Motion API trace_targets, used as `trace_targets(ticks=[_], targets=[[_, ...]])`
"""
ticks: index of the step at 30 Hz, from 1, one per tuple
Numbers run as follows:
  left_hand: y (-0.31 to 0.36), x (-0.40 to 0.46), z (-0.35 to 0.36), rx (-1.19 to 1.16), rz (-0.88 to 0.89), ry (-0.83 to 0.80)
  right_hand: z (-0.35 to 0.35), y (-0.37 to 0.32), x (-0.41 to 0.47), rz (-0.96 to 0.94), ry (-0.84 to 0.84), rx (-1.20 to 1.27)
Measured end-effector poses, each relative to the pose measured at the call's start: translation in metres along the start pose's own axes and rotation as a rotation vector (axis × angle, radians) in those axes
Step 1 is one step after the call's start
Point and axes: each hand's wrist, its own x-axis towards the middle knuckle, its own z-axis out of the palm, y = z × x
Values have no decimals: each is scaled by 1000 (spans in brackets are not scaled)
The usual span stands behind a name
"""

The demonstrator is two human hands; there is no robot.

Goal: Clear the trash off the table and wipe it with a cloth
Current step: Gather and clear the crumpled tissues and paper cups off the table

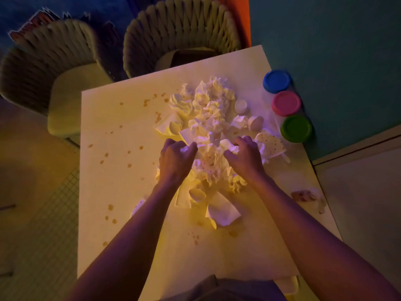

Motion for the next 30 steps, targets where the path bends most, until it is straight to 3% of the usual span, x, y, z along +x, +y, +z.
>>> trace_targets(ticks=[7, 10, 16, 21, 30], targets=[[20, 15, 22, 233, 183, -236, -22, -16, -5, 87, 202, 378], [20, 21, 37, 371, 186, -318, -27, -18, -6, 71, 287, 471], [17, 29, 51, 493, 241, -242, -35, -7, -10, 43, 427, 491], [22, 36, 49, 364, 240, -265, -37, 4, -14, 55, 290, 424], [21, 28, 5, 73, 167, -131, -3, 0, 5, 135, -106, -19]])
